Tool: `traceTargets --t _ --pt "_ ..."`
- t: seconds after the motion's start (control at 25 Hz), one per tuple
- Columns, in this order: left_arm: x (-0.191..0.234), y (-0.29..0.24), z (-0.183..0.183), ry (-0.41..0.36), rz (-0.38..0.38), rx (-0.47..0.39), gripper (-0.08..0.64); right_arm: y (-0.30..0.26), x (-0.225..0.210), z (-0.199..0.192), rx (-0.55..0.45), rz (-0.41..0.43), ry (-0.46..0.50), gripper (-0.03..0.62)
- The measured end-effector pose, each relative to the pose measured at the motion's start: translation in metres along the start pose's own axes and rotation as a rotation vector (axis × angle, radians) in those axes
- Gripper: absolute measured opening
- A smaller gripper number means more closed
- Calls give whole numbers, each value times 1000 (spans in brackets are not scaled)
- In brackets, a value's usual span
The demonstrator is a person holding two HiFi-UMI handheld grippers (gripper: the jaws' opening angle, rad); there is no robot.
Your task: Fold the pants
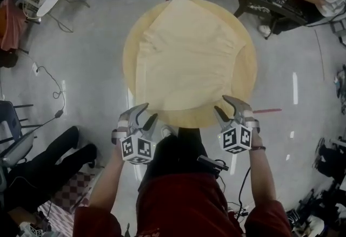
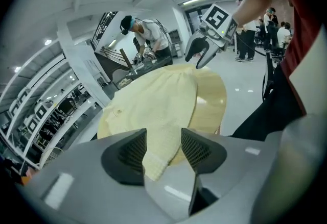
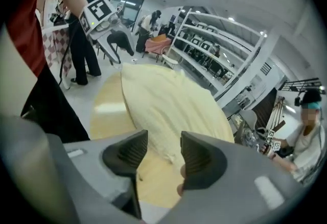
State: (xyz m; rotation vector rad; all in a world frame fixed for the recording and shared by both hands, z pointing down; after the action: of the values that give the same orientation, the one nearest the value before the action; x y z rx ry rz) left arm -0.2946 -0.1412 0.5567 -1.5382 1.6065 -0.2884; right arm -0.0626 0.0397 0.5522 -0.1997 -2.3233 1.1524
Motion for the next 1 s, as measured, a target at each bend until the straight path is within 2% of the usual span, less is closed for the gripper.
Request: traceTargets --t 0.16,0.36,0.52,0.64,0.8,1.0 --pt "2 -12 -10 -47 -26 50 233 -22 -7 -22 132 33 151 205" --pt "6 -23 -15 -89 -43 105 235 -39 -14 -34 212 75 251 206" --pt "4 -33 -22 -117 -74 176 235 -41 -20 -36 219 124 257 206" --pt "6 -34 -25 -127 -91 200 232 -44 -23 -34 214 157 250 206" --pt "4 -34 -21 -203 -131 227 229 -43 -26 -35 219 186 239 206" --pt "4 -30 -28 -251 -182 284 233 -43 -26 -36 216 190 242 204"
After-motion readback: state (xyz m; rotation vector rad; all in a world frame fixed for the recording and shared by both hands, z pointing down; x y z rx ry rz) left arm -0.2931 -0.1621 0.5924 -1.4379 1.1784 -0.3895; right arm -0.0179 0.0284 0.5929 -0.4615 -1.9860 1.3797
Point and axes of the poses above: the fingertips, and each gripper's own axes: y backward along the fingers, x to its left, z out of its top, the point moved 9 cm from there along y, backward along the fingers, and after that the axes turned 3 degrees about z, right-handed, at the moved point
